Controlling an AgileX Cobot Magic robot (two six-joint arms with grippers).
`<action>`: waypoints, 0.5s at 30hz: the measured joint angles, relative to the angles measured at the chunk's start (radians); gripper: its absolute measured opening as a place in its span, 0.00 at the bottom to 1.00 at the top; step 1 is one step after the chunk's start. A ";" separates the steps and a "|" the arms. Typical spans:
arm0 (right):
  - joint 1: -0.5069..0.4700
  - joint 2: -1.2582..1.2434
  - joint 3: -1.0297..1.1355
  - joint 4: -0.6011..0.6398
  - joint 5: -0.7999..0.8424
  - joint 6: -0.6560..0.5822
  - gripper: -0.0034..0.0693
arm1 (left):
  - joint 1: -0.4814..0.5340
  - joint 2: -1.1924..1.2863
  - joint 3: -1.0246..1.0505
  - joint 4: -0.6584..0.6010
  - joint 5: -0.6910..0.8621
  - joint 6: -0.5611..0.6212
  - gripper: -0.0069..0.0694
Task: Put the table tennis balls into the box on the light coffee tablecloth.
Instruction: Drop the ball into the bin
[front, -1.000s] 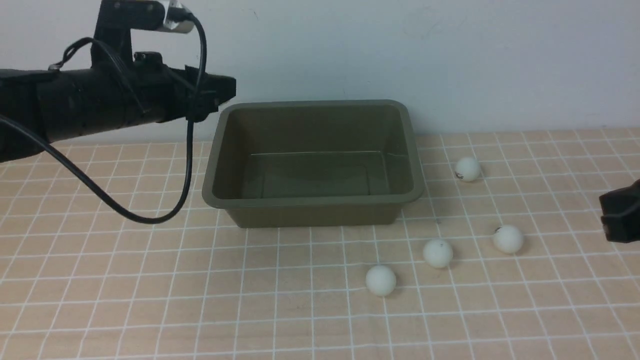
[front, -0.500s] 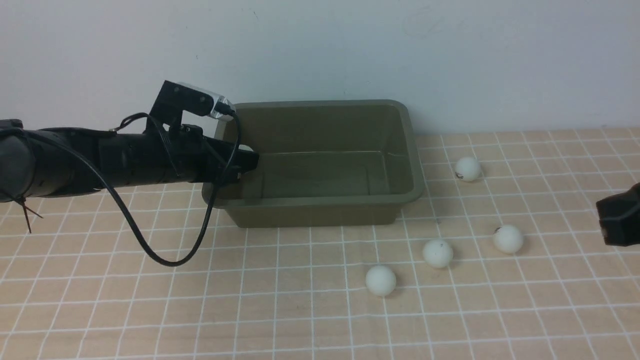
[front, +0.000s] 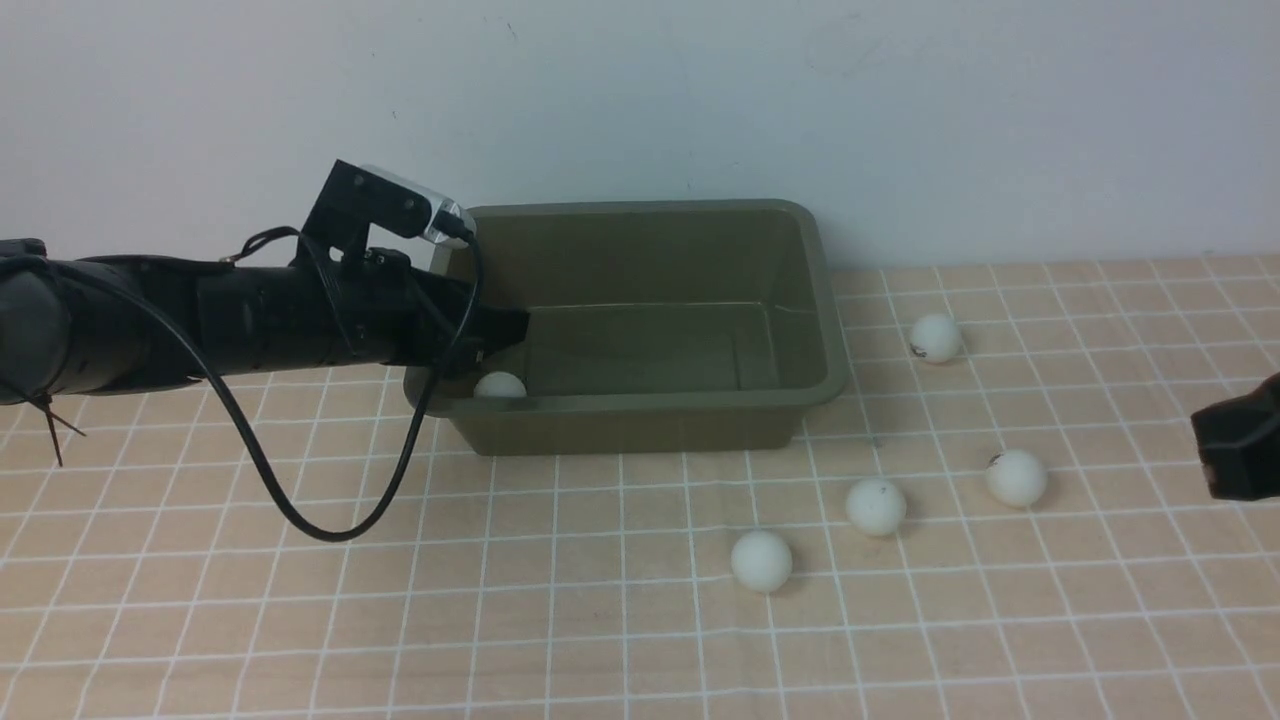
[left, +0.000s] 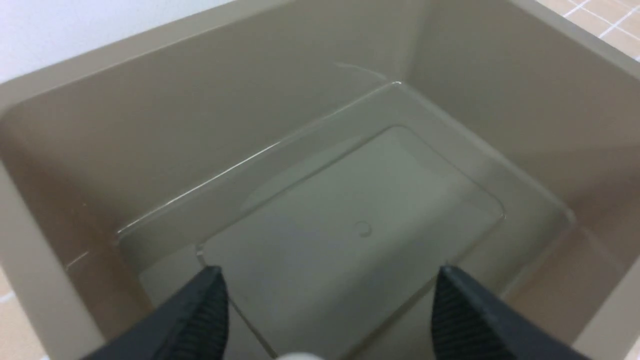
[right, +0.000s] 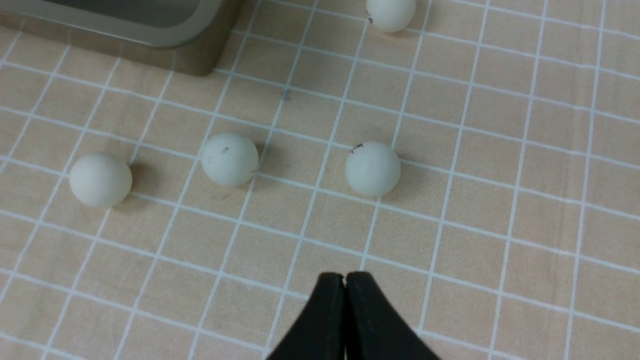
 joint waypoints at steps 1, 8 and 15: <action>0.000 0.000 0.000 0.000 0.000 0.000 0.03 | 0.000 0.000 0.000 0.000 0.000 0.000 0.72; 0.000 0.000 0.000 0.007 -0.032 -0.004 0.03 | 0.000 -0.053 0.000 0.003 0.041 0.000 0.63; 0.000 0.000 0.000 0.045 -0.064 -0.031 0.03 | 0.002 -0.306 0.000 0.008 0.068 -0.085 0.21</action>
